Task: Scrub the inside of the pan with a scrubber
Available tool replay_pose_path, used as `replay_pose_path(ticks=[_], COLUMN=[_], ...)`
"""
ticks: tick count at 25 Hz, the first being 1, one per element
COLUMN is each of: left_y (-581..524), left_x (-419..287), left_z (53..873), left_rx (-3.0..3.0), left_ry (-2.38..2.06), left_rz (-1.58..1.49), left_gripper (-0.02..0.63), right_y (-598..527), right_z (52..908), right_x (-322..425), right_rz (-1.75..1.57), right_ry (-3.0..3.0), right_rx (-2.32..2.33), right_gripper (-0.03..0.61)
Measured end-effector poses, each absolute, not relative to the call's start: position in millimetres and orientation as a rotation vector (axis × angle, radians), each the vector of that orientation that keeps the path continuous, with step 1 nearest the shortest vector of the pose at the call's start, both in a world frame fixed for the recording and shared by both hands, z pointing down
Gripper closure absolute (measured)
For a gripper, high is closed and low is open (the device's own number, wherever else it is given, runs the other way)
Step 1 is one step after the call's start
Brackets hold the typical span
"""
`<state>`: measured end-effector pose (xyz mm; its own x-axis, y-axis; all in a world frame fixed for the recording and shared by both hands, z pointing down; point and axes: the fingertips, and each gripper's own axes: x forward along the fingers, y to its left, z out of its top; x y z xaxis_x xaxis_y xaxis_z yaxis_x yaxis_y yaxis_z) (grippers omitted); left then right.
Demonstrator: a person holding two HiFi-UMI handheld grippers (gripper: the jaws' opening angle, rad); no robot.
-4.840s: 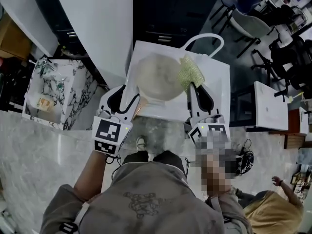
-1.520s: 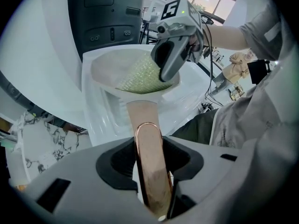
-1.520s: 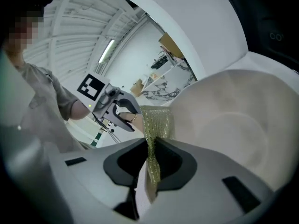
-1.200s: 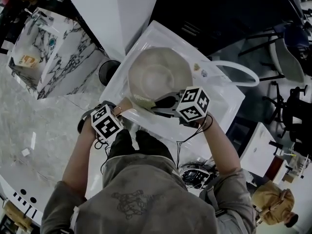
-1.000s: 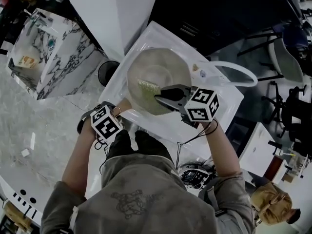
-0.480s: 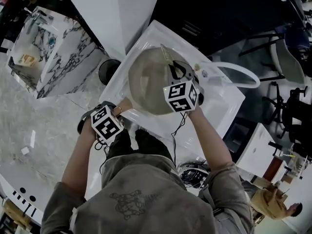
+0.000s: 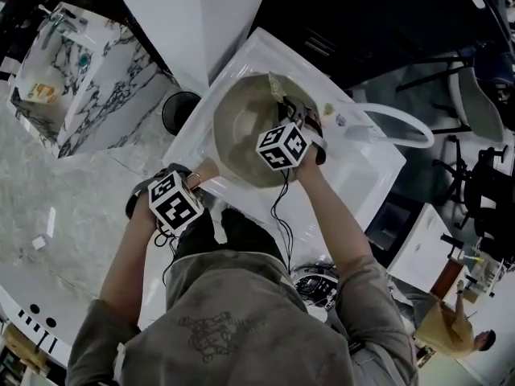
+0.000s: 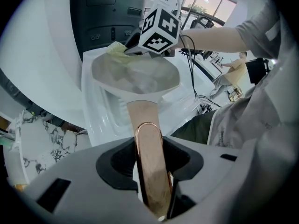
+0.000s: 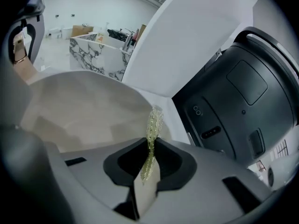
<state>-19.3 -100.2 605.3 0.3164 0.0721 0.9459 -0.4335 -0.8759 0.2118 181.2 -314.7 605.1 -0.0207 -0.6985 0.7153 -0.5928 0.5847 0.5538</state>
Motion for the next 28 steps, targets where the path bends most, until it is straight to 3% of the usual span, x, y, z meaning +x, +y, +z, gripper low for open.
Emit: replay_pose_path(ticks=[11,28], left_y=[-103.4,-104.0], left_x=[-19.5,-17.5], left_z=[604.2,600.6], left_rx=[2.175,2.180], left_ry=[-0.324,-0.341], left_rz=[1.562,1.554], left_gripper=[0.448,0.449], right_y=[-284.5,-140.6], right_z=[638.2,639.1], right_x=[152.4,143.8], right_rz=[-0.068,0.414], right_ry=[-1.711,-1.724], right_rx=[0.792,0.200], right_gripper=[0.515,0.515])
